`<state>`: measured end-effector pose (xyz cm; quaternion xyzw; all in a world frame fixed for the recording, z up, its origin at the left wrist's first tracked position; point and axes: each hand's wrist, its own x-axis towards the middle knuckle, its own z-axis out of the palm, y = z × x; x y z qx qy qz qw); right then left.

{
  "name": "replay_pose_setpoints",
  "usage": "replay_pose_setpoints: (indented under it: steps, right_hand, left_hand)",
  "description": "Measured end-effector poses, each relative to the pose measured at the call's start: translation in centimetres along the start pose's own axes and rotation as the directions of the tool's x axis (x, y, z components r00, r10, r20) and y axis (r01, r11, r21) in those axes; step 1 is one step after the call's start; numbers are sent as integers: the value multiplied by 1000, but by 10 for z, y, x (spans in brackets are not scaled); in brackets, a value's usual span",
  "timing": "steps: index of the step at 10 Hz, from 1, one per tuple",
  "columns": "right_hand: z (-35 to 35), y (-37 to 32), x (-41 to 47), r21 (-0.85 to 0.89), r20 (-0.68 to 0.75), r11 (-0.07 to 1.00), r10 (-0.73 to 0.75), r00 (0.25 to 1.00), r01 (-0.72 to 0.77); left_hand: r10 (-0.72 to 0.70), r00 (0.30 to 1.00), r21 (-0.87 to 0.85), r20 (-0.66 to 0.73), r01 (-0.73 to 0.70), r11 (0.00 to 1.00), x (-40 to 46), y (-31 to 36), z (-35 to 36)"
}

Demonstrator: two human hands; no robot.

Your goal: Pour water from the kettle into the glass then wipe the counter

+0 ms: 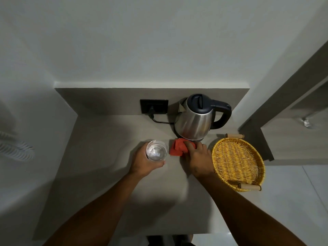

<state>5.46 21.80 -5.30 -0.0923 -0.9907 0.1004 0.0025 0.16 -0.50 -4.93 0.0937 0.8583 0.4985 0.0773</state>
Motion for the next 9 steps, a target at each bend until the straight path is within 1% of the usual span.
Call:
replay_pose_setpoints:
  steps: [1, 2, 3, 4, 5, 6, 7, 8, 9]
  right_hand:
    - [-19, 18, -2, 10, -78, 999, 48, 996, -47]
    - [-38, 47, -9, 33, -170, 995, 98, 981, -93]
    - [-47, 80, -16, 55, -123, 971, 237, 964, -232]
    - [-39, 101, -12, 46, 60, 921, 385, 921, -388]
    - [-14, 99, -21, 25, 194, 911, 400, 896, -412]
    - [-3, 91, -5, 36, 217, 885, 447, 868, -465]
    - [-38, 83, -1, 95, 133, 926, 352, 927, -365]
    - [-48, 78, 9, 122, 99, 935, 323, 941, -333]
    - [-114, 47, 26, 260, -247, 963, 132, 960, -66]
  left_hand:
    - [-20, 1000, -18, -14, 20, 1000, 2, -1, 3]
    - [7, 1000, -20, -26, -8, 1000, 0, -2, 3]
    - [23, 999, 5, -37, -23, 1000, -1, -4, 3]
    - [67, 997, 189, -39, -58, 980, 1, -15, 1]
    - [85, 994, 470, 62, -104, 877, -14, -40, 1]
    - [83, 990, 671, 118, -141, 728, -9, -55, -2]
    - [117, 991, 726, 60, -124, 676, -27, -23, -22]
    - [146, 980, 731, 133, -196, 653, -1, -9, -36]
    - [301, 950, 689, -87, -161, 707, 12, 50, -73]
